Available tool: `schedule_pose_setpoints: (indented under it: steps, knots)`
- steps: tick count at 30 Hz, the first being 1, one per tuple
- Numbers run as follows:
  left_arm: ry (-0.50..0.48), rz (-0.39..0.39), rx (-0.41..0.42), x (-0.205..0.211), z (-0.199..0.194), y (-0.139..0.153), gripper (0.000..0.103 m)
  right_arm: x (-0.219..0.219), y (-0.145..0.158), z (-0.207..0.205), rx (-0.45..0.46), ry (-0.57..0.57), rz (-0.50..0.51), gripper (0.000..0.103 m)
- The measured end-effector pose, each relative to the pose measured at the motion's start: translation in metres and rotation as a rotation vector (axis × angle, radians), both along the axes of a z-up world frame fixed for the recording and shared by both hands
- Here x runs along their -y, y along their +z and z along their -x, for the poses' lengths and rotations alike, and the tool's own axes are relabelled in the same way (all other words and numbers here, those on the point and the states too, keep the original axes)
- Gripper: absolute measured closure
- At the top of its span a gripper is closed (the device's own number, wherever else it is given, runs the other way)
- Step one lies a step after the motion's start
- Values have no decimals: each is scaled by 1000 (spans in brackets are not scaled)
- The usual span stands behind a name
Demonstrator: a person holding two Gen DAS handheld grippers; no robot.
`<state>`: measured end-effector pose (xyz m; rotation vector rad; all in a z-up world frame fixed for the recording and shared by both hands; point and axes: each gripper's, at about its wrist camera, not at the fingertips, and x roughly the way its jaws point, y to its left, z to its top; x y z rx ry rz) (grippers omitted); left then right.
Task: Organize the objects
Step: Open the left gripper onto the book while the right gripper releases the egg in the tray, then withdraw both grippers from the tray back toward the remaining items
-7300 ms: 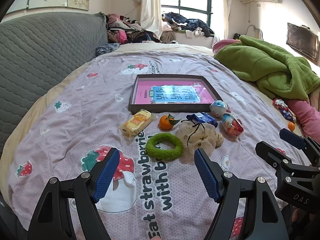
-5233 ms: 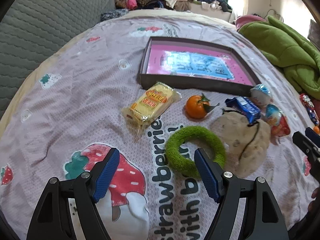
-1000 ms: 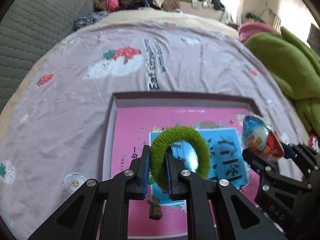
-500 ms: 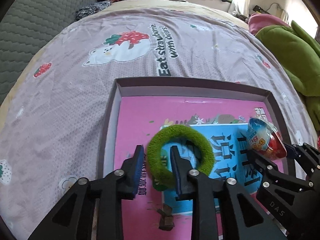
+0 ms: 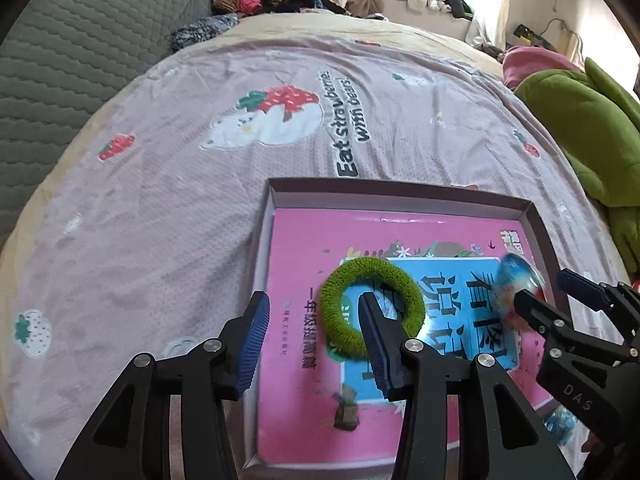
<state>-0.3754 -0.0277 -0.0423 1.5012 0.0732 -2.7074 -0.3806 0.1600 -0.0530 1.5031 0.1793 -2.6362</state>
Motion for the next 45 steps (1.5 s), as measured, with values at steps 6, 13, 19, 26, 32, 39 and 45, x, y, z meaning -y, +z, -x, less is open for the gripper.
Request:
schedule_pose_setpoints:
  steps: [6, 13, 19, 26, 32, 39, 45]
  knots:
    - [21, 69, 12, 5, -25, 24, 55, -2, 32, -30, -55, 24, 60, 44]
    - [7, 3, -53, 8, -73, 53, 39, 3, 68, -74, -113, 61, 61, 44]
    - [-22, -56, -124, 8, -110, 83, 36, 3, 94, -110, -179, 79, 64, 44]
    - [-46, -34, -182, 5, -150, 110, 34, 4, 119, -152, -246, 94, 61, 44]
    - [-47, -28, -200, 11, -179, 117, 34, 2, 136, -184, -283, 107, 74, 44]
    - [-49, -18, -197, 17, -206, 120, 34, 6, 150, -212, -316, 123, 82, 44]
    - [-63, -21, -205, 14, -226, 118, 34, 4, 150, -231, -321, 124, 82, 44]
